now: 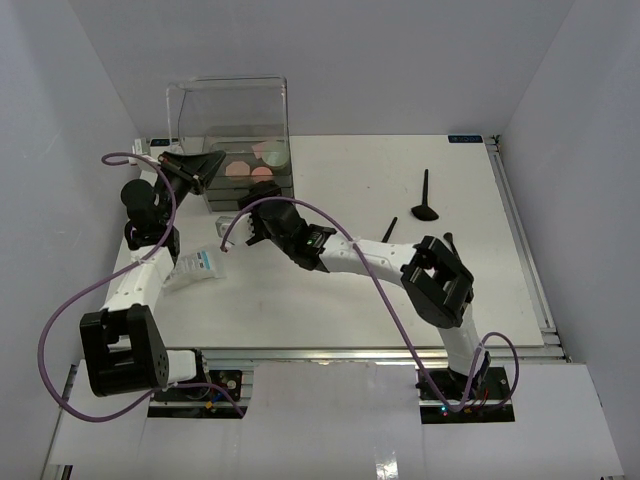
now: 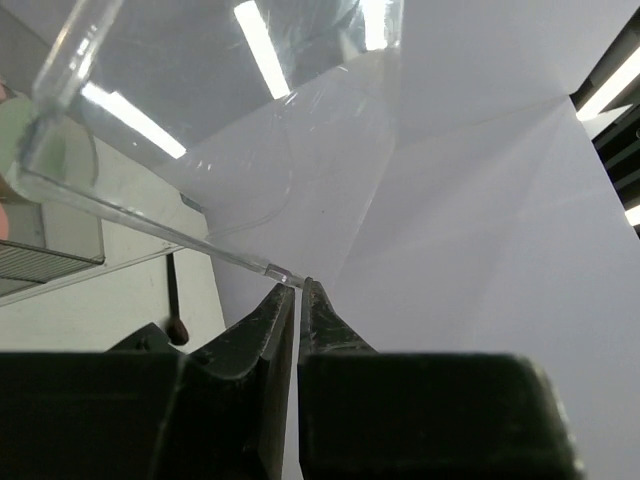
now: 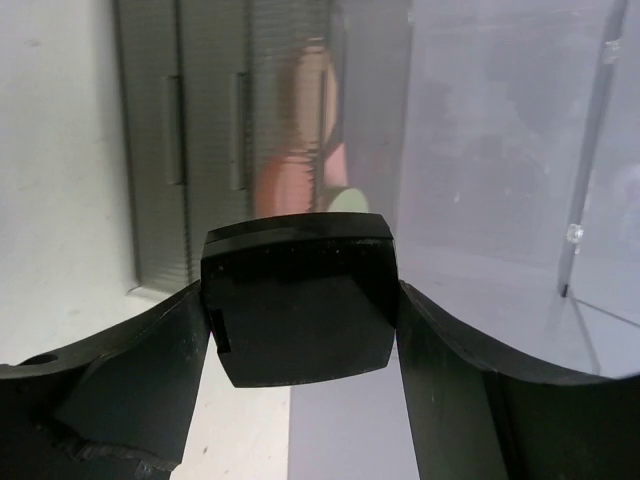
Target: Organize the makeup
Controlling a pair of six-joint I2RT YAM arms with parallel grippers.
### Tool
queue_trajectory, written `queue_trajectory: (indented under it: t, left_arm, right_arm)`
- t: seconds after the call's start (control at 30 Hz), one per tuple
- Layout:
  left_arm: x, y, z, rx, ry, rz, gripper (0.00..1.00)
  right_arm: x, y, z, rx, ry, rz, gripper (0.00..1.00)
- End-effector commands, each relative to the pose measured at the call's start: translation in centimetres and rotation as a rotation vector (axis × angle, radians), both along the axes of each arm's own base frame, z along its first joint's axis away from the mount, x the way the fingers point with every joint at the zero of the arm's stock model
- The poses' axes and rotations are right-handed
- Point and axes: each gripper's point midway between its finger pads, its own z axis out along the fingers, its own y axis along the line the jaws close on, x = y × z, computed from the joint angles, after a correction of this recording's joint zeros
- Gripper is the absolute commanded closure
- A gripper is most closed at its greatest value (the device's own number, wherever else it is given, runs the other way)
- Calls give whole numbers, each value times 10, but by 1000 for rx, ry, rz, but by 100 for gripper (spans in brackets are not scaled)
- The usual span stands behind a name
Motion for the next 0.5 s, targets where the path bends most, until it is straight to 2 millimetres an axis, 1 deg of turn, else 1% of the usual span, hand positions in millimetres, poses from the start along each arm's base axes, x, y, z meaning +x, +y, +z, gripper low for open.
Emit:
queue_trajectory:
  t: [0.0, 0.07, 0.13, 0.17, 0.23, 0.27, 0.33, 0.4, 0.47]
  left_arm:
    - [-18, -3, 59, 5, -158, 0, 96]
    - [-19, -3, 65, 3, -168, -1, 96]
    - [-20, -3, 68, -1, -172, -3, 96]
    - [-20, -3, 69, -3, -172, -5, 96]
    - [-20, -4, 70, -6, -172, -9, 96]
    - [-20, -4, 70, -7, -172, -9, 95]
    - [-19, -4, 69, -12, -167, -9, 96]
    - [-19, -4, 69, -14, -168, -11, 95]
    - [-19, -4, 70, -16, -169, -12, 95]
  right_arm:
    - [22, 10, 82, 193, -227, -37, 75]
    - [28, 13, 86, 200, -254, -42, 75]
    - [38, 15, 83, 202, -270, -53, 75]
    - [43, 15, 85, 215, -278, -64, 75]
    - [54, 14, 96, 270, -306, -89, 75]
    - [57, 14, 105, 300, -312, -94, 76]
    - [69, 15, 96, 315, -282, -110, 79]
    - [85, 15, 102, 365, -278, -138, 82]
    - [95, 14, 104, 400, -267, -158, 83]
